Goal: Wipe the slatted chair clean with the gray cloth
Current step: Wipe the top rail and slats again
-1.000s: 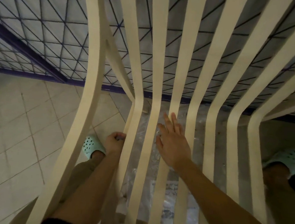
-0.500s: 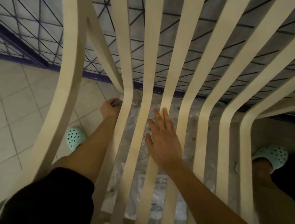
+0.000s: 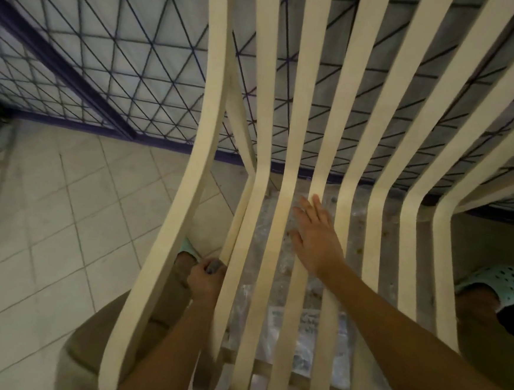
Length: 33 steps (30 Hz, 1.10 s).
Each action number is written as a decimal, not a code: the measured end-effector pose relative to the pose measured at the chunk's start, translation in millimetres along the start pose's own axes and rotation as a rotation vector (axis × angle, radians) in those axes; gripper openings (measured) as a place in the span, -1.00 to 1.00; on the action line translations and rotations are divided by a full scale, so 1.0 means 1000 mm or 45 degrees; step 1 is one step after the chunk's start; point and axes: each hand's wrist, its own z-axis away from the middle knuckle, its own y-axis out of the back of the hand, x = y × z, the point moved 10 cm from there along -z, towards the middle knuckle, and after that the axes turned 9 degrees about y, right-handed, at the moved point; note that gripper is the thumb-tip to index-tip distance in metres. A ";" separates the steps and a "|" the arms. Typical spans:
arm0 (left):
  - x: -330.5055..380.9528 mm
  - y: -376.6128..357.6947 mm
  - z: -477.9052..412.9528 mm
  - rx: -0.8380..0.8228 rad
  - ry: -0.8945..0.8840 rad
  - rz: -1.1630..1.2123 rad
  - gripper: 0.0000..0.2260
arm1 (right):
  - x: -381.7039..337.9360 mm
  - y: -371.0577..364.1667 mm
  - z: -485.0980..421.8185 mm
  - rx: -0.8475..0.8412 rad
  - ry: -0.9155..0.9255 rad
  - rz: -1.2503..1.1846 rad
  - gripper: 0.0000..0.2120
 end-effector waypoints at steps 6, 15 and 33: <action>-0.052 0.035 0.029 0.021 0.094 -0.043 -0.72 | -0.009 0.008 0.046 -0.039 -0.114 -0.284 -0.45; -0.040 0.047 0.061 -0.084 0.076 0.288 -0.91 | -0.032 0.039 0.149 0.138 -0.293 -0.672 -0.55; 0.001 -0.022 0.232 -0.835 -0.059 0.602 -0.72 | -0.081 0.052 0.228 0.286 -0.432 -1.355 -0.64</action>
